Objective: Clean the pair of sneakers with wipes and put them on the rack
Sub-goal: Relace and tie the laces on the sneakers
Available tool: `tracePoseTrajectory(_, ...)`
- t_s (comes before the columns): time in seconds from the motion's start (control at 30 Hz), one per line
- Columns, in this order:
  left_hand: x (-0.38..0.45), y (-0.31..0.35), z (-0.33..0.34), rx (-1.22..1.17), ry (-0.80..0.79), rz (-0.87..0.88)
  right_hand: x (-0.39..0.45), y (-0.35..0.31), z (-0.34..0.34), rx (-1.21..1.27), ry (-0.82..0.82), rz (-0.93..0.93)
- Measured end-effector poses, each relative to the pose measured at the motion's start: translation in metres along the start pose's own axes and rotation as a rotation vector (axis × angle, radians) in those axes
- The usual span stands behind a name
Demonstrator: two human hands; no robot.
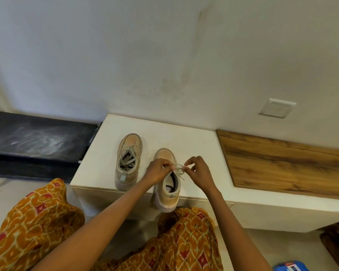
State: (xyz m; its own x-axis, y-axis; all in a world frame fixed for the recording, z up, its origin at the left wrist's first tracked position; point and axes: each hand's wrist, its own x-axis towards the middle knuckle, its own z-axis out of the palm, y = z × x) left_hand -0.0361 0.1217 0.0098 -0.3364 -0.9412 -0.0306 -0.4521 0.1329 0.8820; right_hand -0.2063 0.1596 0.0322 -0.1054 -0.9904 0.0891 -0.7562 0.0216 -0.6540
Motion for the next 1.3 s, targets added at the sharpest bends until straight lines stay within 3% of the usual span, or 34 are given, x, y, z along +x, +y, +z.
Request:
tracePoseTrajectory(0.07,0.002,-0.002,-0.001,0.027,-0.011,-0.003,0.001,-0.010,-0.006,0.081,0.055,-0.091)
tracePoseTrajectory(0.13,0.002,-0.005,-0.001,0.043,-0.013,-0.016,0.003,-0.021,-0.006,0.132,-0.105,-0.132)
tracePoseTrajectory(0.23,0.001,-0.006,0.000,0.077,0.026,-0.018,0.005,-0.026,0.009,-0.027,-0.349,-0.122)
tracePoseTrajectory(0.37,0.000,-0.005,-0.003,0.375,0.133,0.014,-0.001,-0.020,0.019,0.062,-0.207,-0.013)
tracePoseTrajectory(0.43,0.001,-0.002,-0.011,0.412,0.056,-0.026,-0.005,-0.019,0.021,0.110,-0.125,0.031)
tracePoseTrajectory(0.5,-0.001,0.007,-0.022,0.027,0.016,-0.148,-0.006,-0.021,0.025,0.142,-0.091,0.070)
tracePoseTrajectory(0.57,0.002,0.014,-0.035,-0.447,0.131,-0.271,-0.005,-0.024,0.026,0.125,-0.092,0.080)
tracePoseTrajectory(0.67,0.008,0.020,-0.048,-1.134,0.307,-0.314,-0.002,-0.025,0.026,0.109,-0.104,0.107)
tracePoseTrajectory(0.73,0.013,0.021,-0.055,-1.389,0.385,-0.298,-0.002,-0.025,0.026,0.120,-0.108,0.123)
tracePoseTrajectory(0.77,0.016,0.021,-0.055,-1.397,0.409,-0.294,-0.002,-0.025,0.026,0.122,-0.110,0.130)
tracePoseTrajectory(0.83,0.018,0.023,-0.054,-1.210,0.385,-0.283,-0.002,-0.025,0.025,0.123,-0.112,0.146)
tracePoseTrajectory(0.9,0.015,0.021,-0.049,-0.783,0.270,-0.156,0.000,-0.024,0.023,0.116,-0.126,0.154)
tracePoseTrajectory(0.97,0.009,0.012,-0.042,-0.248,0.053,0.072,0.002,-0.025,0.023,0.093,-0.137,0.141)
tracePoseTrajectory(1.03,0.005,0.003,-0.033,0.092,-0.175,0.196,0.003,-0.027,0.023,0.064,-0.156,0.129)
tracePoseTrajectory(1.1,0.004,-0.002,-0.028,0.194,-0.215,0.217,0.005,-0.029,0.022,0.055,-0.185,0.136)
tracePoseTrajectory(1.2,0.010,0.000,-0.029,0.152,-0.162,0.179,0.008,-0.029,0.020,0.064,-0.216,0.162)
tracePoseTrajectory(1.3,0.014,0.013,-0.038,0.154,-0.247,0.114,0.010,-0.028,0.018,0.107,-0.239,0.180)
